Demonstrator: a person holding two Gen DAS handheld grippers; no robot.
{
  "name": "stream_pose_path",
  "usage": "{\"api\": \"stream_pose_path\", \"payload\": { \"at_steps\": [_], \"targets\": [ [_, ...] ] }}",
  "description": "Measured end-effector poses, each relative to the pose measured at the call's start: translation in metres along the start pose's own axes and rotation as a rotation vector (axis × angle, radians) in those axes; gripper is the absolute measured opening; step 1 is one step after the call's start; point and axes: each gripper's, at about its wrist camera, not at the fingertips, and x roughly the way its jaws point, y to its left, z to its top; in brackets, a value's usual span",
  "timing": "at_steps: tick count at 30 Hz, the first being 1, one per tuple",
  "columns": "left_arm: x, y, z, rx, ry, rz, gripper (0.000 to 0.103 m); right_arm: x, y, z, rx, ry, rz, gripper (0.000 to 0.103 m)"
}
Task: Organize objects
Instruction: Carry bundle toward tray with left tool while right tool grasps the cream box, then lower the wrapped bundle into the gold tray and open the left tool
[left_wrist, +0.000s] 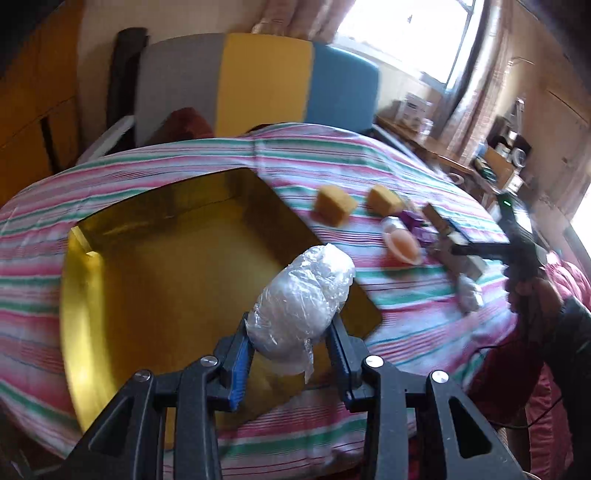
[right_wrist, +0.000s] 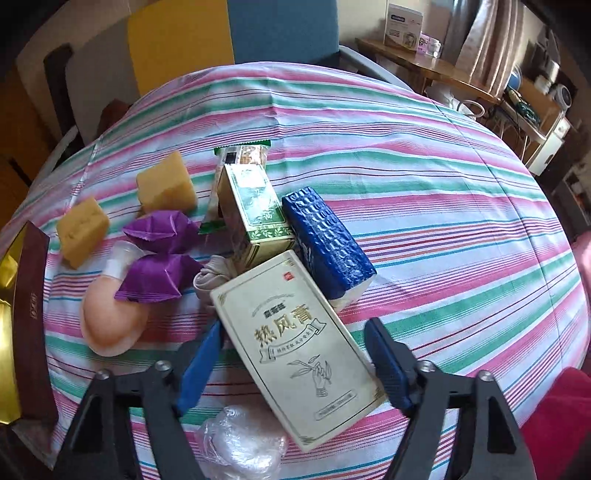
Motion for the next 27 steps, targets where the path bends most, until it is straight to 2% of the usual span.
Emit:
{"api": "stream_pose_path", "payload": {
  "at_steps": [1, 3, 6, 11, 18, 20, 24, 27],
  "targets": [
    [0.0, 0.014, 0.0, -0.025, 0.004, 0.025, 0.038, 0.0, 0.002, -0.001, -0.015, -0.006, -0.012, 0.057],
    [0.0, 0.047, 0.006, -0.096, 0.014, 0.067, 0.038, -0.003, 0.006, -0.004, -0.037, -0.015, -0.006, 0.052],
    [0.002, 0.093, 0.018, -0.202, 0.024, 0.127, 0.038, -0.003, 0.011, -0.007, -0.064, -0.023, -0.003, 0.052],
    [0.022, 0.152, 0.04, -0.355, 0.062, 0.167, 0.038, -0.001, 0.01, -0.005, -0.066, -0.017, 0.027, 0.052],
    [0.064, 0.176, 0.061, -0.408, 0.096, 0.246, 0.038, -0.003, 0.012, -0.006, -0.066, -0.018, 0.025, 0.052],
    [0.076, 0.183, 0.067, -0.412, 0.105, 0.301, 0.039, -0.003, 0.013, -0.006, -0.064, -0.019, 0.025, 0.052],
    [0.098, 0.186, 0.078, -0.386, 0.128, 0.38, 0.041, -0.002, 0.015, -0.006, -0.077, -0.02, 0.015, 0.052],
    [0.112, 0.189, 0.082, -0.36, 0.164, 0.4, 0.043, 0.001, 0.017, -0.006, -0.089, -0.009, 0.003, 0.052]
  ]
}}
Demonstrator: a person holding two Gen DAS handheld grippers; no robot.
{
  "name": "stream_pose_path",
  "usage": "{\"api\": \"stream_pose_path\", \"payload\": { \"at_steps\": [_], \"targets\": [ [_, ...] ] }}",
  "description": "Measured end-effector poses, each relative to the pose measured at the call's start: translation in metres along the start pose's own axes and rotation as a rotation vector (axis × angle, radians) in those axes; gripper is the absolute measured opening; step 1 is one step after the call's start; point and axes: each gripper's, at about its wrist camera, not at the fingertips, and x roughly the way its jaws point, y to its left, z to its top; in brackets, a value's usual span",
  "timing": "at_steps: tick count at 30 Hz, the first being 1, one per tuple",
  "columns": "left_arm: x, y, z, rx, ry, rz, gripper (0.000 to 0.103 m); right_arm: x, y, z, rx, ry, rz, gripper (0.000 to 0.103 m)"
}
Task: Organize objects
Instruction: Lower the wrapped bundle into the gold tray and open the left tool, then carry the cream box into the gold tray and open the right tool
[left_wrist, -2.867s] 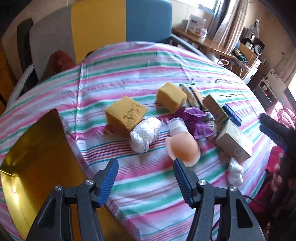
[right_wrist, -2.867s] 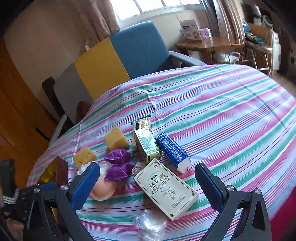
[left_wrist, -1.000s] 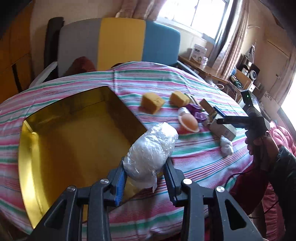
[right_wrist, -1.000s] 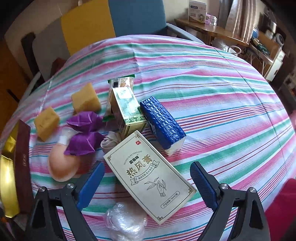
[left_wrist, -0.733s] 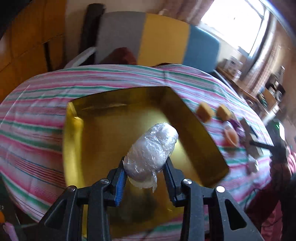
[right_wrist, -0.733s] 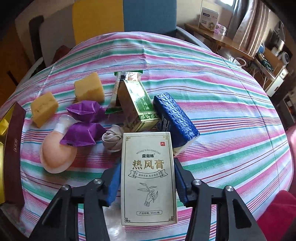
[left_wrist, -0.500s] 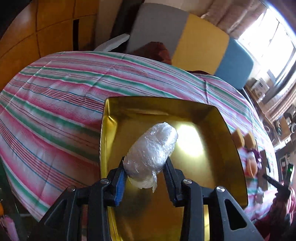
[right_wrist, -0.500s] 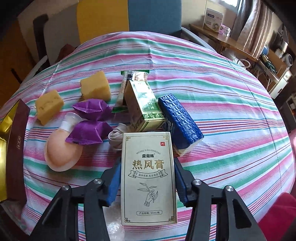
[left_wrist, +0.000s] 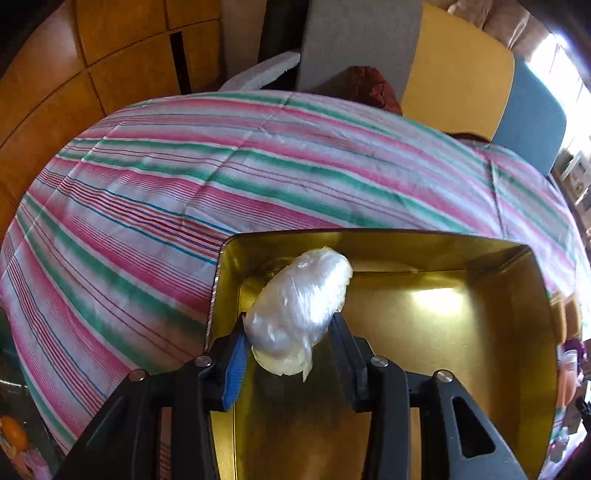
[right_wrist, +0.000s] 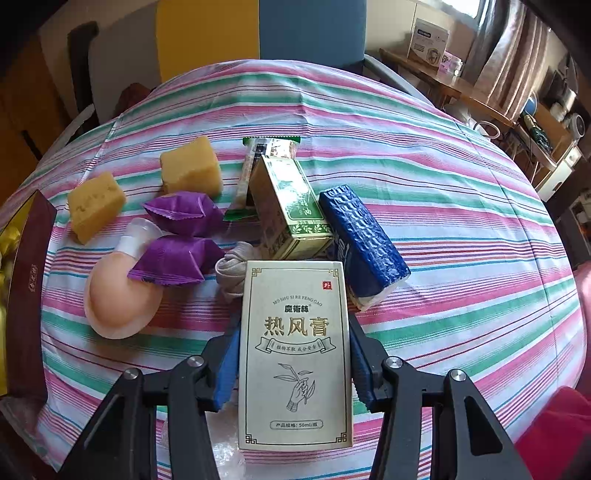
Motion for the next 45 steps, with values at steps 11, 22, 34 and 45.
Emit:
{"api": "stream_pose_path", "payload": {
  "at_steps": [11, 22, 34, 45],
  "targets": [
    [-0.074, 0.009, -0.024, 0.025, -0.154, -0.026, 0.046, -0.007, 0.0, 0.0, -0.007, -0.036, -0.005, 0.051],
    [-0.133, 0.013, -0.112, 0.07, -0.272, -0.025, 0.046, -0.04, -0.004, 0.004, 0.056, -0.133, 0.065, 0.051],
    [-0.132, 0.008, -0.136, 0.057, -0.25, -0.029, 0.046, -0.119, 0.11, 0.018, -0.113, -0.234, 0.263, 0.051],
    [-0.127, 0.055, -0.145, -0.046, -0.219, -0.043, 0.046, -0.099, 0.337, -0.009, -0.459, -0.009, 0.514, 0.052]
  ]
}}
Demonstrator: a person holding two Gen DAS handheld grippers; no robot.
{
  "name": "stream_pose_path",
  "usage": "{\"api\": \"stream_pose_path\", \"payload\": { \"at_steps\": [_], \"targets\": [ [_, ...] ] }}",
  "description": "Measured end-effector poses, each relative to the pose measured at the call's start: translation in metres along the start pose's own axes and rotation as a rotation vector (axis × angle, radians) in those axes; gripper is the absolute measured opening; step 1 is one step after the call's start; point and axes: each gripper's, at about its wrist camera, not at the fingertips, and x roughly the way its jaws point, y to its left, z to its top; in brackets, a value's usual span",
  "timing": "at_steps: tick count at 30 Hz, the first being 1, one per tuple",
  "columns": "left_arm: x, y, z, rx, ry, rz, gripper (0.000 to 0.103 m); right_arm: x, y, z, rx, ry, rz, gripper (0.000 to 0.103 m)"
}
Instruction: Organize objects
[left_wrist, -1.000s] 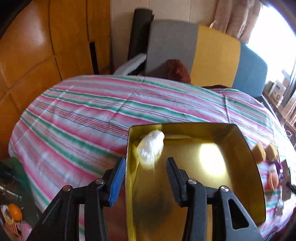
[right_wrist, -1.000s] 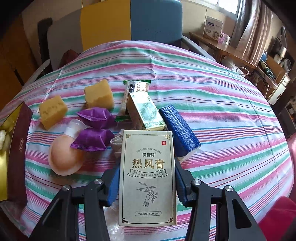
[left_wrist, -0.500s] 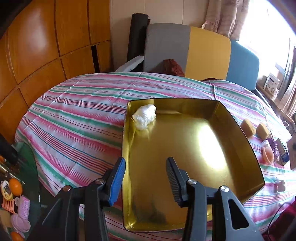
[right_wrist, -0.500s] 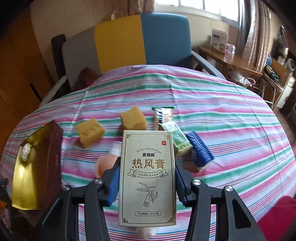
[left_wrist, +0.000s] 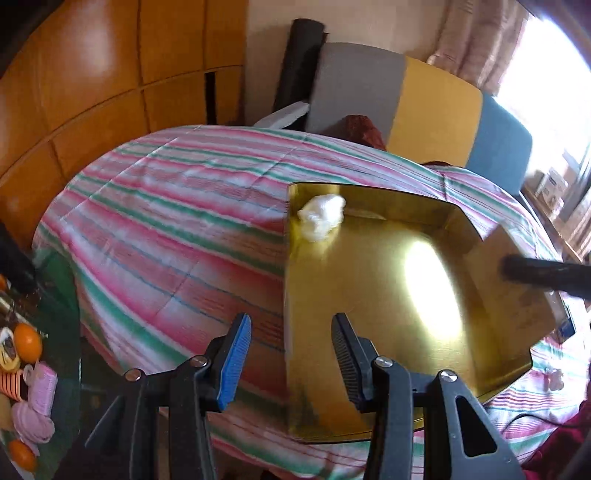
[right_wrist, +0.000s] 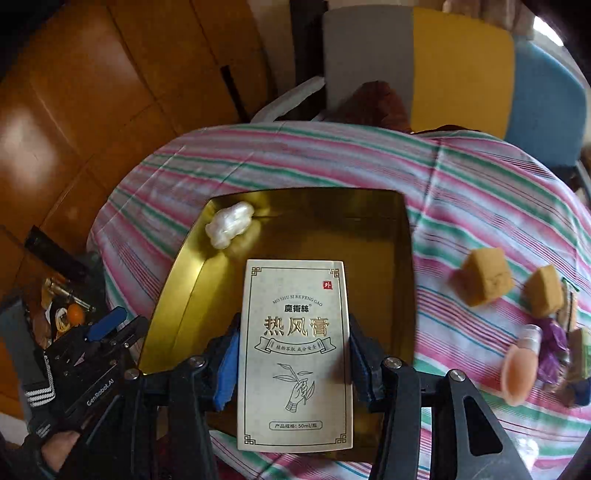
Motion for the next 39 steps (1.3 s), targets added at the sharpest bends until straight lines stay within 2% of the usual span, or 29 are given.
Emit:
{"api": "stream_pose_path", "payload": {
  "at_steps": [5, 9, 11, 12, 14, 15, 16, 21, 24, 27, 28, 30, 32, 33, 35, 37, 38, 39],
  "targets": [
    [0.0, 0.032, -0.003, -0.054, 0.011, 0.03, 0.046, 0.068, 0.037, 0.015, 0.023, 0.124, 0.013, 0.052],
    [0.003, 0.052, -0.004, -0.106, 0.029, 0.026, 0.046, 0.11, 0.051, 0.03, 0.104, 0.168, -0.004, 0.052],
    [0.005, 0.055, -0.004, -0.111, 0.032, 0.024, 0.046, 0.124, 0.054, 0.038, 0.168, 0.169, 0.032, 0.053],
    [0.005, 0.056, -0.004, -0.11, 0.031, 0.02, 0.046, 0.129, 0.054, 0.042, 0.201, 0.167, 0.064, 0.054],
    [0.006, 0.055, -0.004, -0.109, 0.031, 0.009, 0.046, 0.134, 0.049, 0.047, 0.28, 0.173, 0.155, 0.067],
    [0.007, 0.055, -0.005, -0.106, 0.034, 0.002, 0.046, 0.135, 0.046, 0.048, 0.314, 0.176, 0.19, 0.078],
    [0.008, 0.054, -0.005, -0.104, 0.034, -0.001, 0.046, 0.134, 0.045, 0.048, 0.329, 0.174, 0.209, 0.08],
    [0.011, 0.049, -0.008, -0.089, 0.046, -0.019, 0.046, 0.117, 0.04, 0.032, 0.286, 0.152, 0.223, 0.08],
    [0.01, 0.044, -0.009, -0.072, 0.046, -0.019, 0.046, 0.098, 0.044, 0.021, 0.186, 0.099, 0.16, 0.081],
    [0.007, 0.039, -0.009, -0.066, 0.041, -0.029, 0.046, 0.07, 0.051, 0.008, 0.063, 0.002, 0.064, 0.087],
    [0.005, 0.037, -0.008, -0.066, 0.039, -0.034, 0.046, 0.06, 0.054, 0.003, 0.016, -0.041, 0.026, 0.093],
    [0.0, 0.031, -0.008, -0.054, 0.027, -0.039, 0.046, 0.038, 0.06, -0.008, -0.072, -0.145, -0.057, 0.096],
    [-0.005, 0.023, -0.007, -0.028, 0.014, -0.032, 0.046, 0.014, 0.068, -0.021, -0.165, -0.276, -0.158, 0.098],
    [-0.008, 0.02, -0.006, -0.018, 0.009, -0.035, 0.046, 0.003, 0.071, -0.028, -0.205, -0.342, -0.203, 0.103],
    [-0.013, 0.011, -0.005, 0.009, -0.004, -0.042, 0.046, -0.014, 0.07, -0.041, -0.236, -0.439, -0.273, 0.103],
    [-0.018, 0.002, -0.004, 0.032, -0.014, -0.044, 0.046, -0.017, 0.064, -0.046, -0.23, -0.439, -0.334, 0.103],
    [-0.02, -0.002, -0.004, 0.044, -0.02, -0.048, 0.046, -0.015, 0.056, -0.046, -0.212, -0.393, -0.341, 0.103],
    [-0.022, -0.008, -0.003, 0.06, -0.027, -0.058, 0.046, -0.015, 0.045, -0.048, -0.18, -0.351, -0.312, 0.103]
  ]
}}
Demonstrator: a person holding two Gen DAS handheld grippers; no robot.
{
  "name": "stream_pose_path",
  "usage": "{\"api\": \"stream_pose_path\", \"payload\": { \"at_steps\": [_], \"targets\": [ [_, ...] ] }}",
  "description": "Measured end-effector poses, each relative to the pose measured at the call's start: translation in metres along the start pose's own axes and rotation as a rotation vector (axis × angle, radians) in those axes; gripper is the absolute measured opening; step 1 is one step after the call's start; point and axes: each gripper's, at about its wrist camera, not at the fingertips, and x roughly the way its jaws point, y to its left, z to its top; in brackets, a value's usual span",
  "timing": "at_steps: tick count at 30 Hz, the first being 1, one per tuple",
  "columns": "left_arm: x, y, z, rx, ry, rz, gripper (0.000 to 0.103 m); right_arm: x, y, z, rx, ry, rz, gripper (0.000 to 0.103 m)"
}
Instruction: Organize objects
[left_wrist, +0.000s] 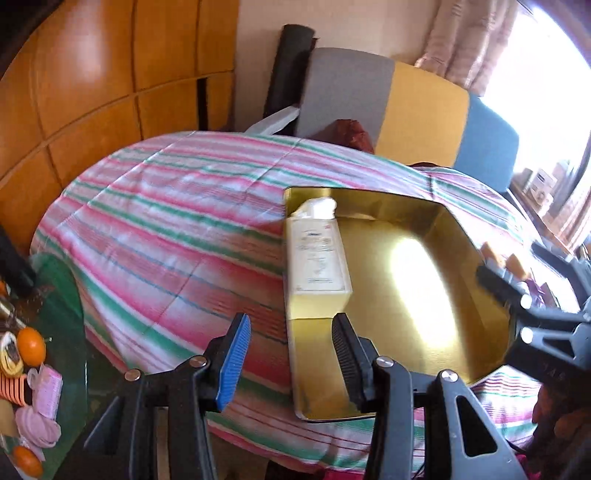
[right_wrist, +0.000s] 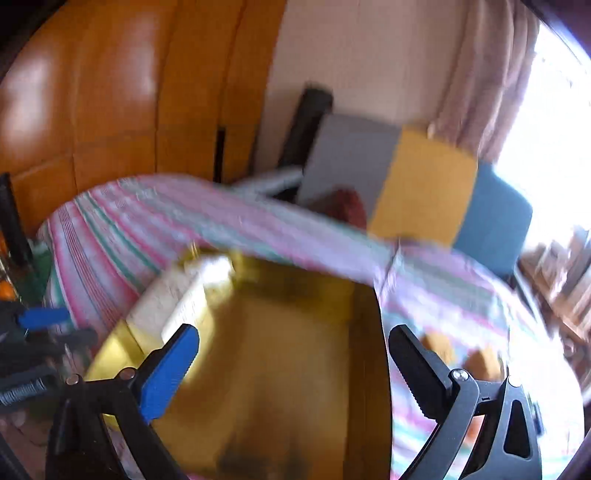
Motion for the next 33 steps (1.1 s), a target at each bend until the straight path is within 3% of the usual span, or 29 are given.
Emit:
{"api": "stream_pose_path", "payload": {
  "at_steps": [4, 11, 15, 18, 20, 24, 27, 30, 33],
  "targets": [
    [-0.006, -0.023, 0.001, 0.068, -0.02, -0.029, 0.046, -0.003, -0.058, -0.026, 0.207, 0.088, 0.041, 0.103],
    [-0.003, -0.066, -0.002, 0.184, -0.01, -0.086, 0.047, -0.02, -0.157, -0.075, 0.507, 0.178, -0.01, 0.103],
    [-0.006, -0.091, -0.005, 0.276, -0.032, -0.125, 0.052, -0.037, -0.198, -0.092, 0.575, 0.181, -0.078, 0.103],
    [-0.011, -0.112, -0.006, 0.329, -0.046, -0.206, 0.068, -0.049, -0.234, -0.1, 0.608, 0.181, -0.13, 0.103],
    [-0.013, -0.124, -0.006, 0.351, -0.043, -0.265, 0.069, -0.059, -0.258, -0.104, 0.637, 0.177, -0.169, 0.103],
    [-0.015, -0.147, -0.003, 0.404, -0.036, -0.309, 0.07, -0.079, -0.309, -0.108, 0.687, 0.155, -0.257, 0.103],
    [-0.017, -0.167, 0.001, 0.43, -0.035, -0.37, 0.08, -0.088, -0.343, -0.114, 0.708, 0.132, -0.319, 0.103],
    [-0.014, -0.189, 0.005, 0.46, 0.008, -0.411, 0.084, -0.088, -0.372, -0.126, 0.735, 0.099, -0.339, 0.103],
    [-0.013, -0.212, 0.008, 0.509, 0.009, -0.399, 0.084, -0.079, -0.392, -0.146, 0.783, 0.091, -0.333, 0.103]
  ]
}}
